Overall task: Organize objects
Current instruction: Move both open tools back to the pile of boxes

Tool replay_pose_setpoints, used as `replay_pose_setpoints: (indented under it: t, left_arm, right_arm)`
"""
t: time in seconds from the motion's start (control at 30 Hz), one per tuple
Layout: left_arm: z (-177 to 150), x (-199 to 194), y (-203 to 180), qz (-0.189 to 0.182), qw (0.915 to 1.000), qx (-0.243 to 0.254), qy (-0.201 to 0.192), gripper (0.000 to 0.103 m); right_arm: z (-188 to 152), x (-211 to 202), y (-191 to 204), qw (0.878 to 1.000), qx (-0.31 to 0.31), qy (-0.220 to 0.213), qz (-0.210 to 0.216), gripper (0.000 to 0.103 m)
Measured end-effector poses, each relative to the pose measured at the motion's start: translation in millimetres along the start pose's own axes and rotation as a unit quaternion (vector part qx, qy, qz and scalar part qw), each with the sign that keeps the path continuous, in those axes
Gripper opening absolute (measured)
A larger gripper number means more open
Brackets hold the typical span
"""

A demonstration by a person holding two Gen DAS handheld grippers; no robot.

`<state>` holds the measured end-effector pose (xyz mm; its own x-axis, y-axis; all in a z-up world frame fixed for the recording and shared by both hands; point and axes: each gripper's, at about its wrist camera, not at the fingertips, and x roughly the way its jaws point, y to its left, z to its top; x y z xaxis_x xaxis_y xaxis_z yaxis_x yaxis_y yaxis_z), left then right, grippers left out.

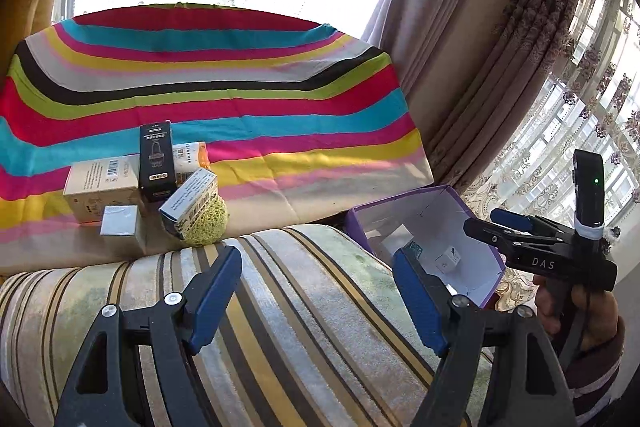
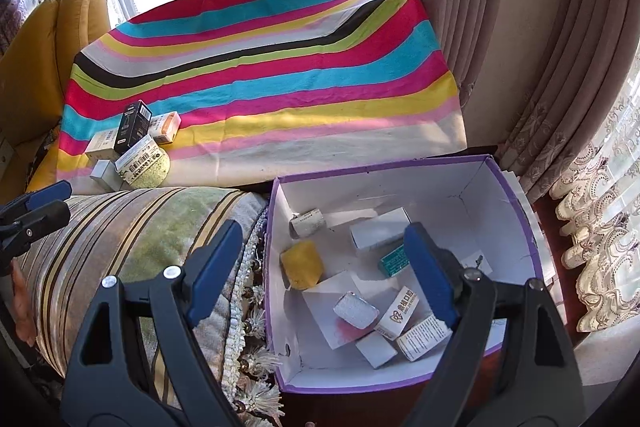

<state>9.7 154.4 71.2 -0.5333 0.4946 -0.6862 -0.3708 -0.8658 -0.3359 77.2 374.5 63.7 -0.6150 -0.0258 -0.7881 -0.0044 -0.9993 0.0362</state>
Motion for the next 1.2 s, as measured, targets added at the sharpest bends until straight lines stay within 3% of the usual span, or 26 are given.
replay_pose_setpoints:
  t: [0.3,0.63,0.97,1.2]
  left_arm:
    - [-5,-20,66,0.064,0.9952,-0.073,-0.012,0.079]
    - [-7,-28,112,0.094,0.9872,-0.128,-0.004,0.079]
    - [-2,-11,133,0.129,0.9826,-0.127,0.043,0.079]
    - [4,19,140,0.123,0.9819,-0.117,0.084,0.076]
  right_arm:
    - [1,9,40,0.999,-0.04,0.012,0.035,0.086]
    - [2,22,75,0.995,-0.076,0.031,0.054,0.088]
    - [7,47,122,0.986,-0.131,0.059,0.079,0.09]
    - [15,64,154,0.979,-0.169,0.07,0.09,0.091]
